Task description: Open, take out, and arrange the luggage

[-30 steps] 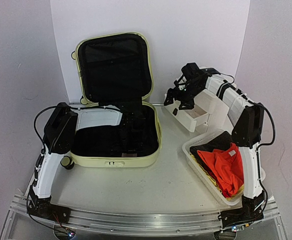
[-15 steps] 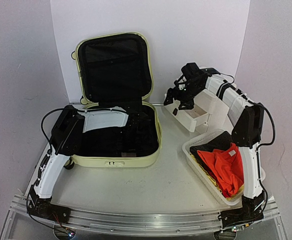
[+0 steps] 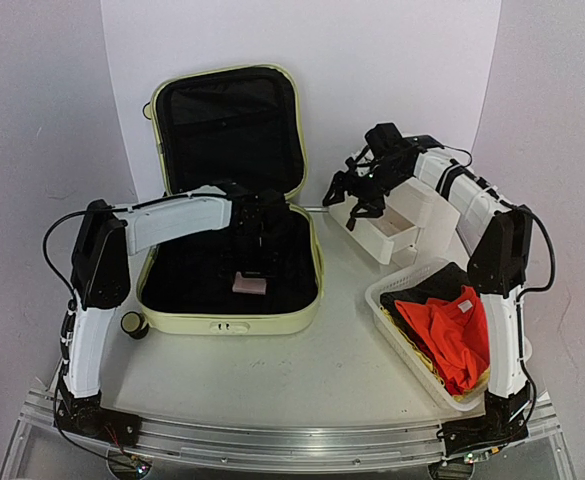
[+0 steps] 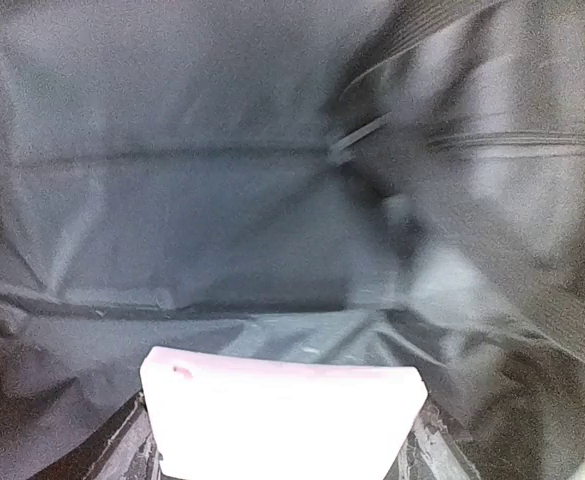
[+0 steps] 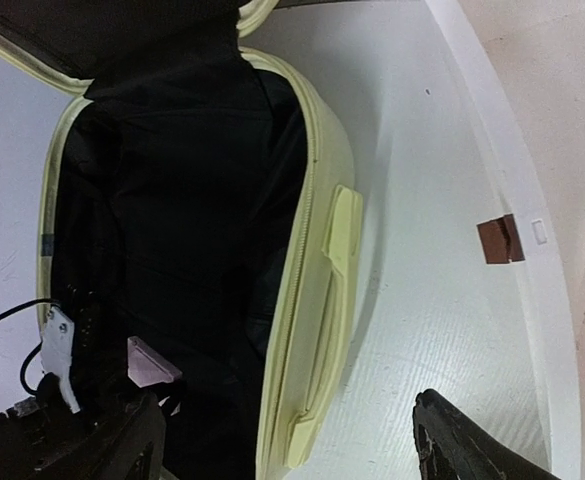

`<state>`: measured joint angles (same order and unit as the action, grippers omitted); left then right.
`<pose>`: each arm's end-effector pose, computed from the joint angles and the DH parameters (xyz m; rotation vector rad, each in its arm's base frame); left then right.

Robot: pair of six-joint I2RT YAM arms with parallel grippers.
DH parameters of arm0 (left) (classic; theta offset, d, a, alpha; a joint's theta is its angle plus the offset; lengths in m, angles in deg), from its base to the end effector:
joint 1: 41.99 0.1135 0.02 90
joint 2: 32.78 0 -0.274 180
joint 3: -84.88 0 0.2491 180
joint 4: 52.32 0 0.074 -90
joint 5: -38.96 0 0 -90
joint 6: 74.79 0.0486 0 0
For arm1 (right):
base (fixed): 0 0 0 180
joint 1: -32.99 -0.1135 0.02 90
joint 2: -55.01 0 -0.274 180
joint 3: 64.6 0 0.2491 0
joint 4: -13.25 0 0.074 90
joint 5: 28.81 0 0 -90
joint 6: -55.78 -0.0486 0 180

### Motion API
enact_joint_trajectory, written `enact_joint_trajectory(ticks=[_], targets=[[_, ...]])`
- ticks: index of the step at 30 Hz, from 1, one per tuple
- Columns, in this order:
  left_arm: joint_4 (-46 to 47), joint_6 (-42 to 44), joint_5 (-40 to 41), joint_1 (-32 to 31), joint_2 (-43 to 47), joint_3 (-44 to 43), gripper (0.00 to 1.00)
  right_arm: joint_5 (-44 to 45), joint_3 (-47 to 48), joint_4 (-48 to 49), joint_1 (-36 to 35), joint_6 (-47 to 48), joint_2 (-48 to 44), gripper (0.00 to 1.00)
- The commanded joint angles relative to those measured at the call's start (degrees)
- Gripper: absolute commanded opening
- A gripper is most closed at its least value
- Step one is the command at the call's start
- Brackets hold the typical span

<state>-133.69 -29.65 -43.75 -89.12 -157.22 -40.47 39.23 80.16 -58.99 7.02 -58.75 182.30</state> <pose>0.3068 -0.3214 0.2229 0.0425 2.9341 -0.0463 0.4346 0.2319 0.3090 -0.1949 2.6256 0.8171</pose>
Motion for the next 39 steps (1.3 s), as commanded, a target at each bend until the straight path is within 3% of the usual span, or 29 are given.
enact_joint_trajectory(ticks=[1, 10, 17, 20, 26, 34, 39], targets=[[2.97, 11.18, -1.65, 0.28, 3.58, -6.15, 0.56, -7.32, 2.2, 2.73, -0.26, -1.5, -1.89, 0.85], [7.91, 30.18, -14.4, 0.42, 4.12, -13.85, 0.59, -19.78, 0.13, 2.48, -0.16, -2.49, -0.21, 0.84], [15.89, 36.32, -17.55, 0.38, 6.18, -10.04, 0.61, -31.02, -1.01, 2.42, -0.02, -0.94, -0.31, 0.82], [17.31, 38.12, -17.34, 0.38, 5.7, -11.16, 0.61, -36.99, -1.07, 2.12, 0.03, -1.58, 0.93, 0.76], [19.87, 40.82, -13.99, 0.38, 5.12, -12.86, 0.61, -37.81, -1.91, 1.78, 0.03, -2.33, 1.7, 0.73], [24.99, 41.28, -12.41, 0.44, 7.88, -8.29, 0.6, -34.9, 0.2, 1.16, 0.97, -2.82, 2.8, 0.69], [26.86, 40.28, -12.38, 0.64, 9.41, -5.99, 0.6, -31.97, -6.35, 6.1, 4.31, -4.65, -1.85, 0.66]])
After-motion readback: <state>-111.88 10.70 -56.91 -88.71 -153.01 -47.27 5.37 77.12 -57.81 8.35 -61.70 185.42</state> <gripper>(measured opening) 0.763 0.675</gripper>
